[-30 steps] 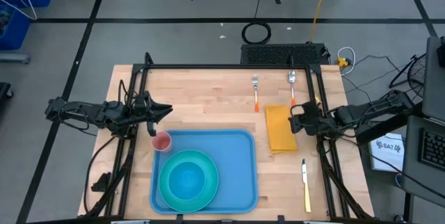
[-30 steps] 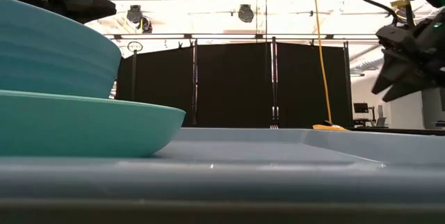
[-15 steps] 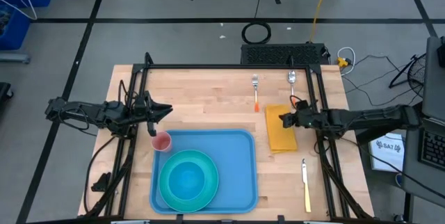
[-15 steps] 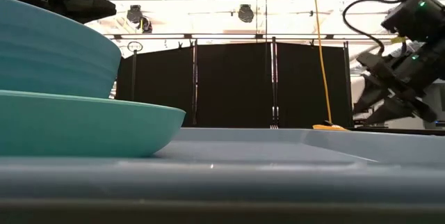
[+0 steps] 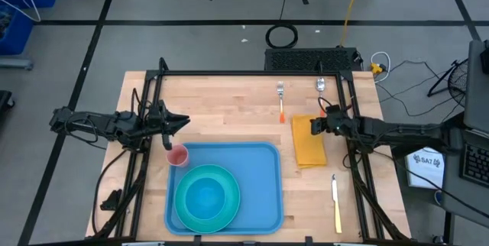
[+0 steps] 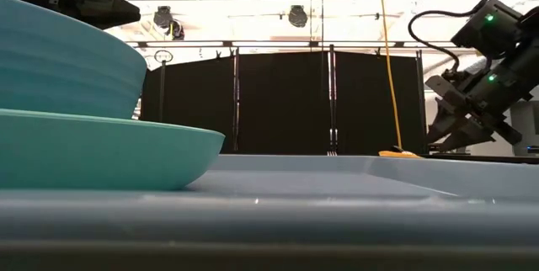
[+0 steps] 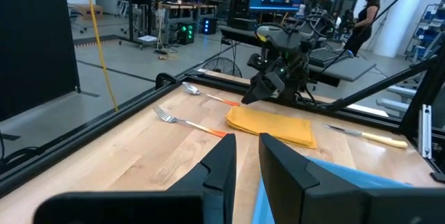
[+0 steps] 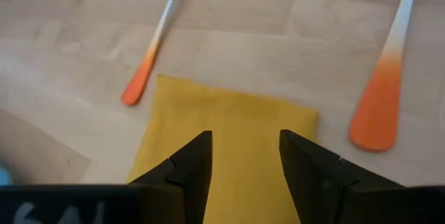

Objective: Set up tray
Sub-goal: Put the yellow napkin on the blue tray

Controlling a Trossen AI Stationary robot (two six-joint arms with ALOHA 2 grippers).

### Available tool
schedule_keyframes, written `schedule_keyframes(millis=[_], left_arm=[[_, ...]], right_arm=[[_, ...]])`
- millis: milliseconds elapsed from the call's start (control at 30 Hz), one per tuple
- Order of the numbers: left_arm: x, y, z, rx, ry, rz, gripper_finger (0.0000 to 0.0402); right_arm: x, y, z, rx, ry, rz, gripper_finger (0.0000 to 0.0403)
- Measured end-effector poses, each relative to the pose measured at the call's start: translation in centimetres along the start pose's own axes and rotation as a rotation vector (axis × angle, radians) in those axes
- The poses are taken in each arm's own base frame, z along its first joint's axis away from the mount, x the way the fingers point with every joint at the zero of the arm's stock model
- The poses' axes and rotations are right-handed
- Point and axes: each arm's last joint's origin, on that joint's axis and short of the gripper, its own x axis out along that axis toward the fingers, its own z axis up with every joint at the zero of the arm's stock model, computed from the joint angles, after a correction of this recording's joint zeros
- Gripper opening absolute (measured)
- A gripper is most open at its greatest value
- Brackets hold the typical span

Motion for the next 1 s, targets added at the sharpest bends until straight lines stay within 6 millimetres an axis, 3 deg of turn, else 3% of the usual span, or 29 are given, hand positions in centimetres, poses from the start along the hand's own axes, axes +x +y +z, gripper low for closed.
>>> schedule_keyframes(millis=[467, 800, 1000], left_arm=[[0.0, 0.0, 0.0, -0.001, -0.001, 0.001, 0.0067], [0.0, 0.0, 0.0, 0.0, -0.001, 0.001, 0.0067], [0.0, 0.0, 0.0, -0.001, -0.001, 0.001, 0.0067]], right_arm=[[1.2, -0.7, -0.2, -0.043, 0.099, -0.1, 0.0138], [1.9, 0.1, 0.4, -0.038, 0.056, -0.026, 0.0139], [2.5, 0.7, 0.4, -0.035, 0.121, 0.063, 0.0136]])
